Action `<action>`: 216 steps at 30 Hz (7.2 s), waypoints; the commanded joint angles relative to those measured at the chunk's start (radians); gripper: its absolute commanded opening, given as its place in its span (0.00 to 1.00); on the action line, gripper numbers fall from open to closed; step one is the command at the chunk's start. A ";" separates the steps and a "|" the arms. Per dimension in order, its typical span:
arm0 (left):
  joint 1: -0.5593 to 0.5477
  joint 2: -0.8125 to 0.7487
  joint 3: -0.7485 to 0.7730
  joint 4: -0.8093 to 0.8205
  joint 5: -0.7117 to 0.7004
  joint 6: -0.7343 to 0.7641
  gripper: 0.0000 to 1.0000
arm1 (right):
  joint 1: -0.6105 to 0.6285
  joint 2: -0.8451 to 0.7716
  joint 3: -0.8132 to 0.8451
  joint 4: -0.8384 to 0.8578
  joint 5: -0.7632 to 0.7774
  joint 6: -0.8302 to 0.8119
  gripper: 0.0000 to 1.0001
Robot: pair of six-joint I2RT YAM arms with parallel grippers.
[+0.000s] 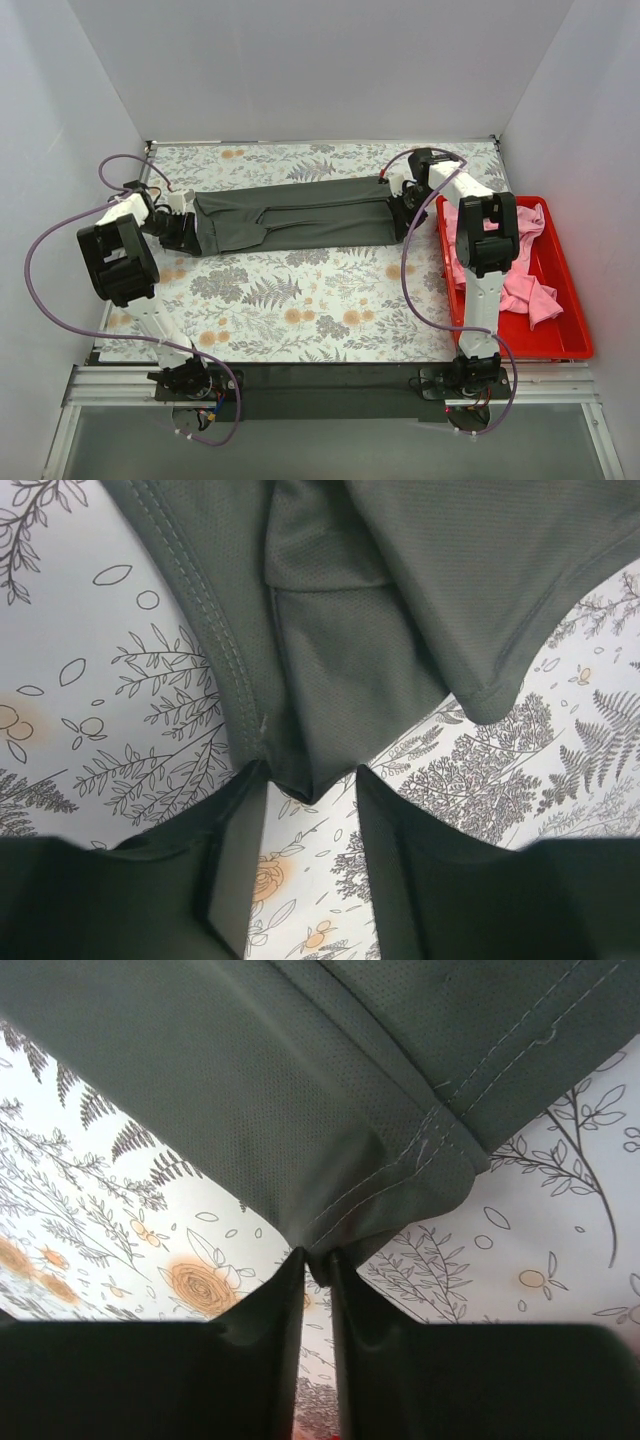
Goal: Fold and stack the t-shirts
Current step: Fold the tshirt
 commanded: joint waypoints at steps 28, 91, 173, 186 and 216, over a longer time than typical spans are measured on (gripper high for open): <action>-0.009 -0.009 0.086 -0.057 -0.106 0.040 0.00 | -0.003 -0.026 -0.040 -0.016 0.111 -0.055 0.01; -0.172 -0.121 -0.131 0.210 0.176 -0.680 0.00 | 0.480 0.105 -0.014 0.601 -0.135 0.517 0.52; -0.405 -0.196 -0.037 0.246 -0.207 -0.646 0.21 | 0.181 0.144 0.245 0.480 0.244 0.066 0.34; -0.403 -0.064 -0.036 0.252 -0.397 -0.703 0.18 | 0.181 0.163 0.111 0.408 0.298 -0.035 0.29; -0.402 0.152 0.480 0.304 -0.065 -0.650 0.37 | 0.408 -0.282 -0.394 0.339 -0.004 0.009 0.24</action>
